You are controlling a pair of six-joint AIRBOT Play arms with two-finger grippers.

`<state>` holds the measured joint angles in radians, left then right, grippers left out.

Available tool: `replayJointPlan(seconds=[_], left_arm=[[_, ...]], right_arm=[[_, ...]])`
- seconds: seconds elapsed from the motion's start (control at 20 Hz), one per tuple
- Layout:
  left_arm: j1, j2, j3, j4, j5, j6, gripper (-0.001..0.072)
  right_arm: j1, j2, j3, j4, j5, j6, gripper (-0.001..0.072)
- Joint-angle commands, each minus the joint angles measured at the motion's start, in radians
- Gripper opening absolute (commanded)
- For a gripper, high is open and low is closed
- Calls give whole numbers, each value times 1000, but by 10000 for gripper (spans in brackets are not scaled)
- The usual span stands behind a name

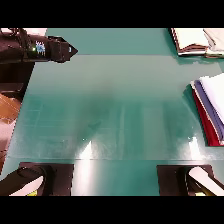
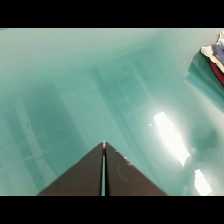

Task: Fold the shirts.

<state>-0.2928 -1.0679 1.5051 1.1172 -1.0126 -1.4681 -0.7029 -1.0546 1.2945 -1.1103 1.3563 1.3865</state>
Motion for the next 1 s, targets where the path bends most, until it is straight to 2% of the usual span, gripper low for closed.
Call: replayJointPlan(seconds=[0.0,0.2,0.25,0.4,0.6,0.95], left_arm=[[0,0,0,4,-3,3,25],[0,0,0,0,16,2,25],[0,0,0,0,25,2,25],[0,0,0,0,56,2,25],[0,0,0,0,62,2,25],[0,0,0,0,62,2,25]], right_arm=[[264,-7,94,96,-20,0,632],[607,-66,189,93,-21,0,621],[680,-85,210,93,-22,0,537],[841,-135,267,89,-21,0,34],[951,-174,317,89,-21,0,16],[969,-185,319,90,-19,0,16]])
